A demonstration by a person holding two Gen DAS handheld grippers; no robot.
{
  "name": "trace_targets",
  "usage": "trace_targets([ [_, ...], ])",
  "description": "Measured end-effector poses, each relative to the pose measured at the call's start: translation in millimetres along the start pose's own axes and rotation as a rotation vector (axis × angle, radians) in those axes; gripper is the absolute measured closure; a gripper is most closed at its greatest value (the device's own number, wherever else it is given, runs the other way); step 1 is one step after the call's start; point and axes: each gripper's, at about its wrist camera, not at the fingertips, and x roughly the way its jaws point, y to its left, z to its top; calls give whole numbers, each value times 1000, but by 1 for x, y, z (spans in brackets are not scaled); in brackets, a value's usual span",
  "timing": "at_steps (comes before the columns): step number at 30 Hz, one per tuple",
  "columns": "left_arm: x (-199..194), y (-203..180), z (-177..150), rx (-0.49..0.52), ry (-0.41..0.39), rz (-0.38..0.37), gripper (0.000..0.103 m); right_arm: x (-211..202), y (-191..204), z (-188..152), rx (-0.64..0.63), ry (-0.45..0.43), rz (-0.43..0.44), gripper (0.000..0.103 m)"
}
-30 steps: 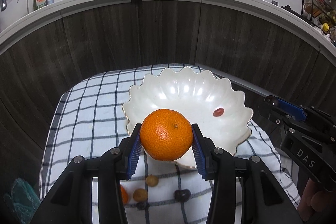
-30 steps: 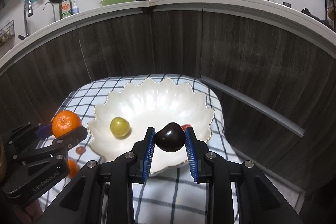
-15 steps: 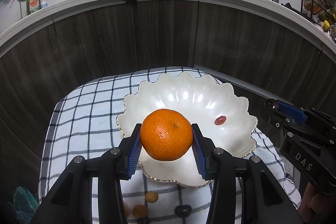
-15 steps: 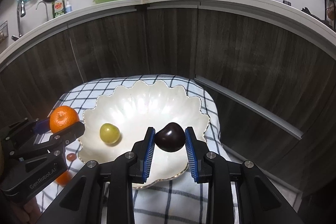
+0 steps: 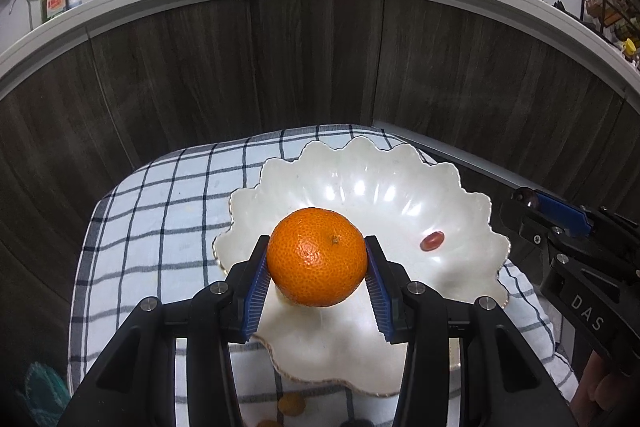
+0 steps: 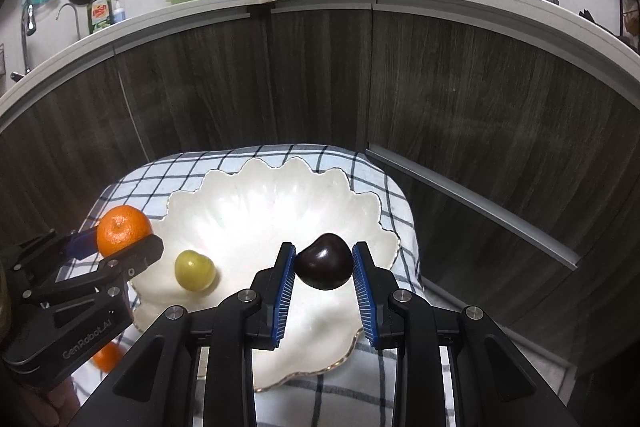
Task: Organize fruits
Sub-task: 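Lift and carry the orange over the bowl while the right tool carries the plum there, then open the left tool to drop the mandarin in the bowl while the right tool drops the plum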
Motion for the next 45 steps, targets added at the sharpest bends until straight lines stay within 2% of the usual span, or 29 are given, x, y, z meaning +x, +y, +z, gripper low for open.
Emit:
trace_targets([
  [19,23,3,10,-11,48,-22,58,26,-1,10,11,46,7,72],
  [20,23,3,10,-10,50,-24,56,26,-1,11,11,47,9,72],
  [22,21,4,10,-11,37,-16,40,27,-1,11,10,48,8,72],
  [23,19,4,10,-13,26,-9,29,27,-1,11,10,50,7,71],
  [24,17,5,11,-15,17,-7,27,27,-1,11,9,52,6,68],
  [26,15,6,12,-15,11,-2,27,27,-1,12,7,49,0,49],
  [28,15,8,13,-15,10,2,26,25,-2,12,13,35,-8,38],
  [29,14,8,14,-14,8,9,21,24,-2,12,16,29,-16,33],
  [30,14,10,14,-16,5,17,16,23,-3,12,18,25,-21,32],
  [32,12,14,13,-29,-2,27,13,23,-4,12,19,25,-35,31],
  [45,0,31,16,-68,-20,53,11,18,-1,13,31,25,-38,30],
])
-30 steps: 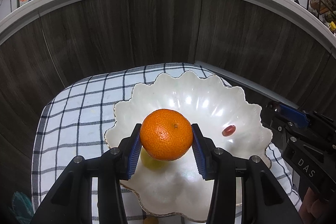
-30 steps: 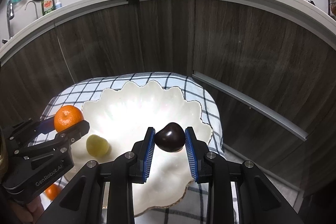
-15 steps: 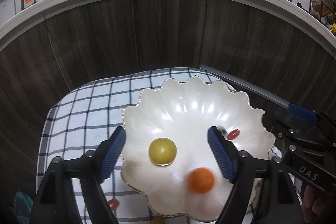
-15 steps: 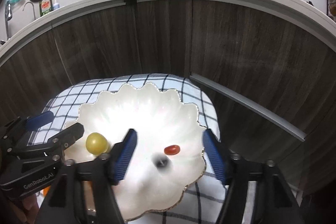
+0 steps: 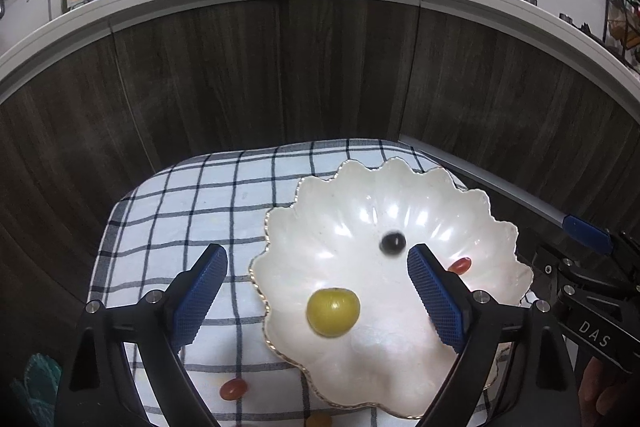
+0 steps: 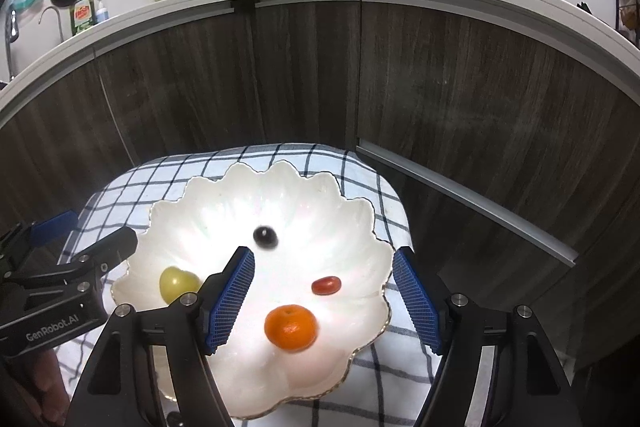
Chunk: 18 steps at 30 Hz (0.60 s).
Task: Organize fruits
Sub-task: 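Open the left tool to drop the mandarin in the bowl while the right tool drops the plum, then withdraw both open tools from the bowl toward the loose fruits on the cloth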
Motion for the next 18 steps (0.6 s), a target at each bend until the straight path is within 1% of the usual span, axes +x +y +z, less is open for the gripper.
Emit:
trace_targets([
  [10,-19,16,-4,-24,-20,28,11,-14,11,-1,20,-10,18,30],
  [18,-39,35,-16,-51,-25,50,11,-30,29,-5,8,-34,38,30],
])
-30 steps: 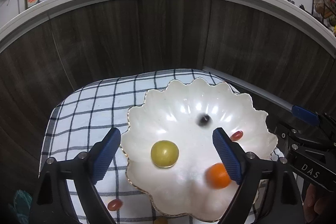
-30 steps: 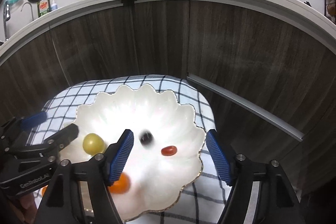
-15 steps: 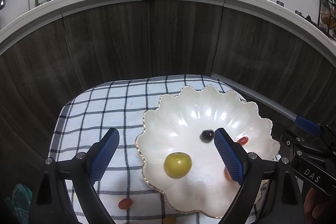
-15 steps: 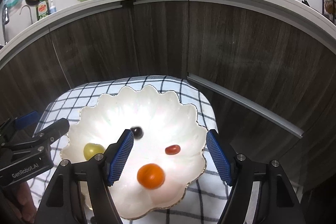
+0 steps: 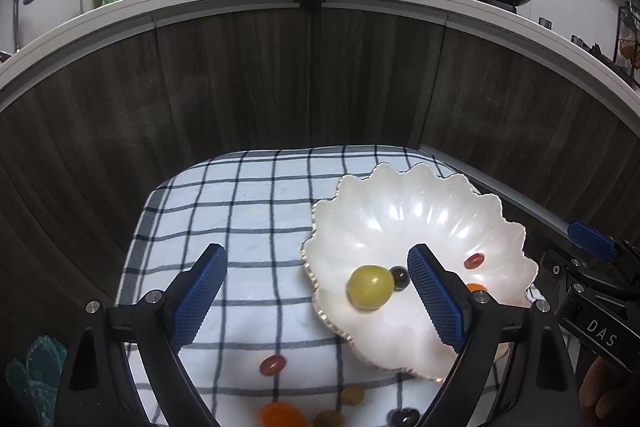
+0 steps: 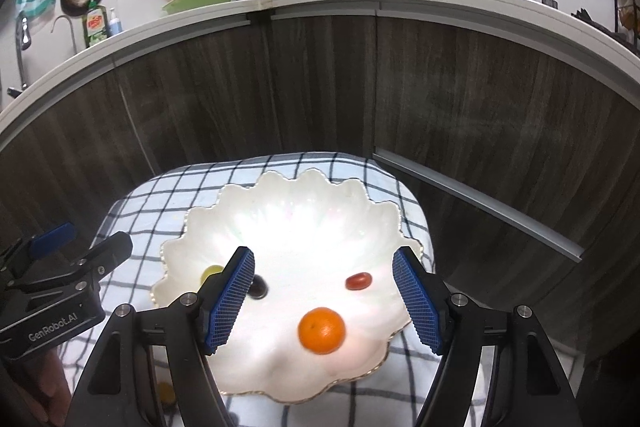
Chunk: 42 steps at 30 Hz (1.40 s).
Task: Organize fruits
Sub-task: 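Withdraw both open tools from the bowl toward the loose fruits on the cloth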
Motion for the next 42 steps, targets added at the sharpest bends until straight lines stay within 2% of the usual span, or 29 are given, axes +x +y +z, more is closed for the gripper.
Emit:
trace_targets([
  [10,-19,26,-19,-21,6,24,11,-20,28,-12,-18,-23,32,30],
  [20,-36,43,-42,-31,8,42,11,-29,47,-29,-28,-4,65,30],
  [42,-56,54,-89,-7,21,54,11,-43,67,-71,-73,26,112,30],
])
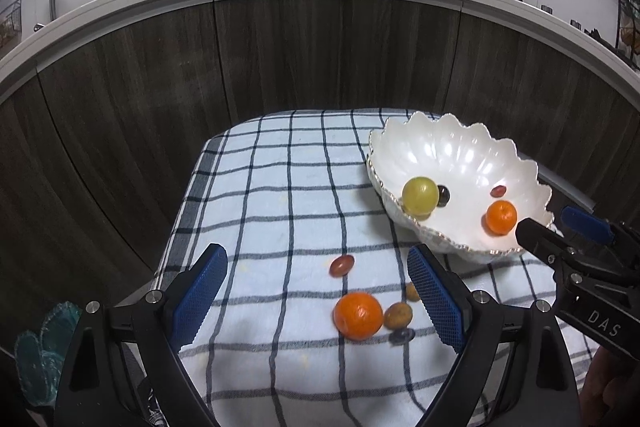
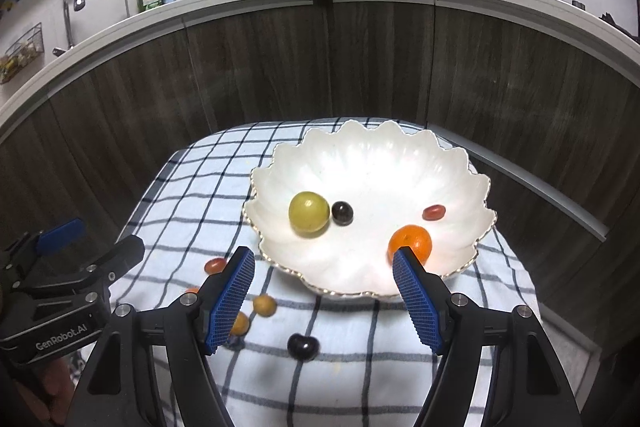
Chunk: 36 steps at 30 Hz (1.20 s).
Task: Organize fruits
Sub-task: 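Withdraw both open tools from the bowl toward the loose fruits on the cloth, then grasp a small dark blue berry with the left tool while the right tool grasps a dark plum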
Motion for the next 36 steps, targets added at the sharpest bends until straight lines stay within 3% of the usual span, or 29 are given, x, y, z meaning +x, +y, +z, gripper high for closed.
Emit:
trace_targets([
  [14,-2,-8,-39,17,13,-9,11,-3,14,-30,-85,22,35,30],
  [20,-2,-24,-49,68,2,-21,18,-2,8,-41,-119,35,59,31],
  [36,18,-55,-78,151,28,-46,22,23,-9,-58,-143,81,98,32],
])
